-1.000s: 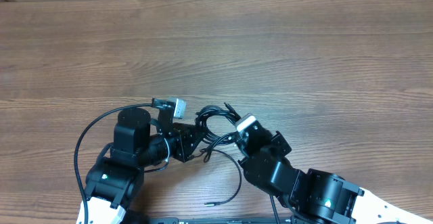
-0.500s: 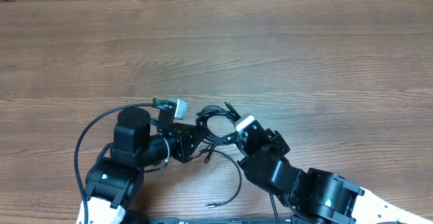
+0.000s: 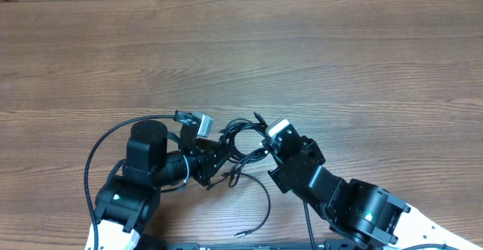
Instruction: Untangle cables
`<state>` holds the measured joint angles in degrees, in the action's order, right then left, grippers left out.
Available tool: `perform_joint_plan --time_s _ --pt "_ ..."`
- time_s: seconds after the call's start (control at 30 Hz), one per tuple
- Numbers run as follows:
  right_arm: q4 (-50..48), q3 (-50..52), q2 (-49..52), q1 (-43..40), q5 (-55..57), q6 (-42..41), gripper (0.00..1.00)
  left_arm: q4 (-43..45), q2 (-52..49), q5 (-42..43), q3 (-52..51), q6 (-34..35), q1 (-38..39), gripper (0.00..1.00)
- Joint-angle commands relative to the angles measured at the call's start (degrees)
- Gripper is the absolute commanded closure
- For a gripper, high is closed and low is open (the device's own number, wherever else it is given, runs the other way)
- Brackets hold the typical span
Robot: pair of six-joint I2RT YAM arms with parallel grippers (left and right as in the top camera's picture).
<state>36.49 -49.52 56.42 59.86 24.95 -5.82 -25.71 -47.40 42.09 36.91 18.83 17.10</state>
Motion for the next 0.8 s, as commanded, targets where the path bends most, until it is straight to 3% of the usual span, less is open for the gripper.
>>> perform_joint_plan --time_s 0.0,0.1,0.2,0.3,0.53,0.77 --pt "0.6 -1.6 -0.2 -1.1 -4.3 -0.2 0.96 2.1 0.2 6.1 1.1 -1.6 0.2 0.96" --pt "3.3 -1.6 0.2 -3.9 1.6 -3.9 0.96 6.0 0.3 13.2 1.1 -1.7 0.2 0.96" --pt "7.3 -1.6 1.0 -10.0 10.5 -13.2 0.96 12.3 0.3 22.7 1.1 -1.7 0.2 0.96" --pt "8.2 -1.6 1.1 -17.0 10.9 -18.7 0.96 15.3 0.3 27.0 1.1 -1.6 0.1 0.96" --pt "8.7 -1.6 1.1 -32.9 -0.7 -21.2 0.96 15.0 0.3 26.3 1.1 0.9 -2.1 0.96" --pt "7.3 -1.6 1.1 -36.1 -14.4 -15.6 0.96 8.3 0.2 18.7 1.1 1.1 -4.1 0.96"
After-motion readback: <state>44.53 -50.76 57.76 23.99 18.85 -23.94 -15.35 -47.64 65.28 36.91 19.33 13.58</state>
